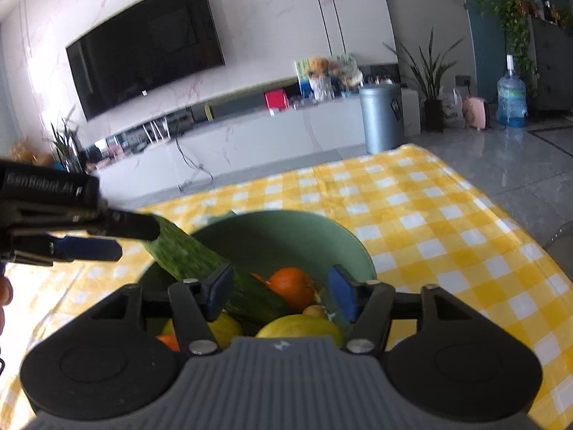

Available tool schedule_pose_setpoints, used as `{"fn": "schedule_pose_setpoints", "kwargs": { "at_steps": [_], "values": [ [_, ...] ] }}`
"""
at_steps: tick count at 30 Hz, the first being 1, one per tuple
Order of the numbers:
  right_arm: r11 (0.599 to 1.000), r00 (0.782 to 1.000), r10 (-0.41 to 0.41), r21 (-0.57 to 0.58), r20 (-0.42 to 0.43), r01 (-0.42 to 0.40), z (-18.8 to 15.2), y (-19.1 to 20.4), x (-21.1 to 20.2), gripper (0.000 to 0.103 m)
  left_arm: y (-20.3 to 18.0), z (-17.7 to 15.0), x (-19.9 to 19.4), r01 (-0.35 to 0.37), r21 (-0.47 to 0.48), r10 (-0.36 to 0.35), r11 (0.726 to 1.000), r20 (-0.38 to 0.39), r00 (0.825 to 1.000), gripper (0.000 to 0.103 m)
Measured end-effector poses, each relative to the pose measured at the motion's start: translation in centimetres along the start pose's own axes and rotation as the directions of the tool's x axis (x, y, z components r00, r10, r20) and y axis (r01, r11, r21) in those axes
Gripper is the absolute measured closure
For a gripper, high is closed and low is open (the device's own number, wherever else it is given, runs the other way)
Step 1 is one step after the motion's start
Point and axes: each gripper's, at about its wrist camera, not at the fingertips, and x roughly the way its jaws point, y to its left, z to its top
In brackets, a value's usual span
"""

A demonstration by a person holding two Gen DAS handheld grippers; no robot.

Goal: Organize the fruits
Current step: 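Open both tools to drop the cucumber and kiwi into the colander, then withdraw both tools and move the right tool to the red tomato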

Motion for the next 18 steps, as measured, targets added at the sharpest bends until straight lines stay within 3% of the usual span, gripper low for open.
{"fn": "schedule_pose_setpoints", "kwargs": {
  "at_steps": [3, 11, 18],
  "values": [
    [1.0, 0.999, 0.014, -0.016, 0.041, -0.014, -0.2, 1.1, -1.4, 0.036, 0.6, -0.4, -2.1, 0.0, 0.021, 0.0, 1.0, 0.008, 1.0, 0.036],
    [0.995, 0.994, 0.081, -0.065, 0.077, -0.076, -1.4, 4.8, -4.4, 0.036, 2.9, -1.8, -6.5, -0.037, 0.064, 0.037, 0.997, -0.01, 0.999, 0.036],
    [0.986, 0.987, 0.158, -0.055, 0.033, -0.156, -3.6, 7.5, -6.2, 0.036, 4.8, -4.0, -8.6, -0.084, 0.096, 0.086, 0.992, -0.017, 0.996, 0.036]
  ]
}}
